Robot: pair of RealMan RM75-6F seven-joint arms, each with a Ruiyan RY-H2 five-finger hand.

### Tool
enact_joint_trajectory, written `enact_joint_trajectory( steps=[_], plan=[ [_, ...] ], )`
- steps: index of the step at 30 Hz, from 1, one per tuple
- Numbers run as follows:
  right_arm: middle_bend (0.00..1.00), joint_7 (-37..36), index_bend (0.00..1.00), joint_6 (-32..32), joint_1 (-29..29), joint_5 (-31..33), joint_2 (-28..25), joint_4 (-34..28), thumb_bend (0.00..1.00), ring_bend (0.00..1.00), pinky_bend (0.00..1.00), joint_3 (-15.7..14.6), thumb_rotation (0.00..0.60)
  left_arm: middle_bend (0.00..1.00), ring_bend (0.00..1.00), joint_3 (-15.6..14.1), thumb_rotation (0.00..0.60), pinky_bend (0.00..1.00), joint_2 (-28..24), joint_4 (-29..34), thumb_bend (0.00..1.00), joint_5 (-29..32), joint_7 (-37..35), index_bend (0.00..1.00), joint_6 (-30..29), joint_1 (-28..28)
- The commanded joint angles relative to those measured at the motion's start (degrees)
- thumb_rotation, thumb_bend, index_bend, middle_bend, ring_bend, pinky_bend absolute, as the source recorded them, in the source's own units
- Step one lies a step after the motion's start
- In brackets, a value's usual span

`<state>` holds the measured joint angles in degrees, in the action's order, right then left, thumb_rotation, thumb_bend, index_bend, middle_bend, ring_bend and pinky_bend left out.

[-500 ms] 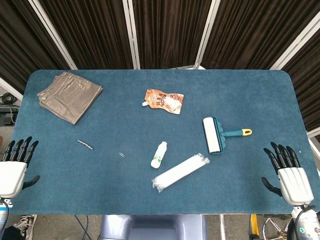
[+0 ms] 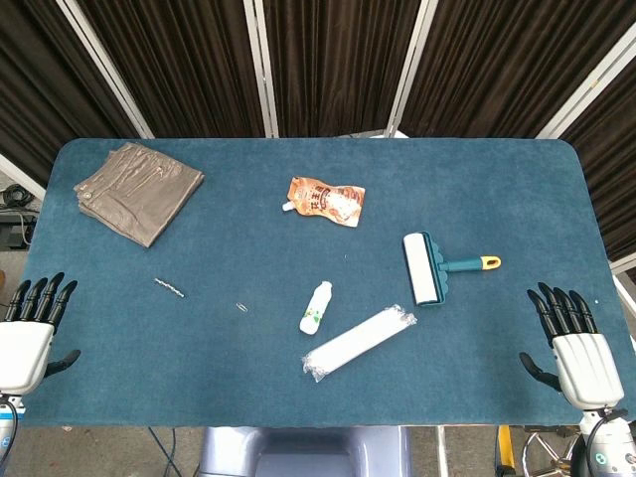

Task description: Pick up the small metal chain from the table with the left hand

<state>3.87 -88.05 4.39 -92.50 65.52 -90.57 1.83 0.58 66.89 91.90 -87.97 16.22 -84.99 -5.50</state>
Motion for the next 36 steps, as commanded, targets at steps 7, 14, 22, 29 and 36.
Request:
enact_joint_trajectory(
  steps=[7,14,22,29,36],
  plan=[
    [0.0,0.0,0.0,0.3,0.0,0.5,-0.1,0.1,0.16,0.0,0.0,0.0,0.6,0.0,0.0,-0.1,0.6,0.0,-0.1,0.6,0.13,0.7,0.5,0.0,1.3,-0.5],
    [0.0,0.6,0.0,0.3,-0.2,0.6,-0.2,-0.2,0.16,0.0,0.0,0.0,0.6,0.0,0.0,0.1,0.6,0.0,0.2,0.9,0.13,1.2,0.6,0.0,3.6,-1.7],
    [0.0,0.6,0.0,0.3,-0.2,0.6,-0.2,-0.3,0.16,0.0,0.0,-0.1,0.6,0.0,0.0,2.5,0.6,0.0,1.2,-0.8,0.23,2.5,4.2,0.28,9.9,-7.0],
    [0.0,0.5,0.0,0.5,-0.2,0.8,-0.3,-0.4,0.16,0.0,0.0,0.0,0.6,0.0,0.0,4.4,0.6,0.0,4.3,-4.3,0.25,7.4,9.0,0.41,18.9,-12.9],
    [0.0,0.3,0.0,0.8,-0.2,1.2,-0.3,-0.4,0.16,0.0,0.0,0.1,0.6,0.0,0.0,5.9,0.6,0.0,9.8,-10.7,0.3,11.3,11.4,0.45,23.7,-17.1]
  ],
)
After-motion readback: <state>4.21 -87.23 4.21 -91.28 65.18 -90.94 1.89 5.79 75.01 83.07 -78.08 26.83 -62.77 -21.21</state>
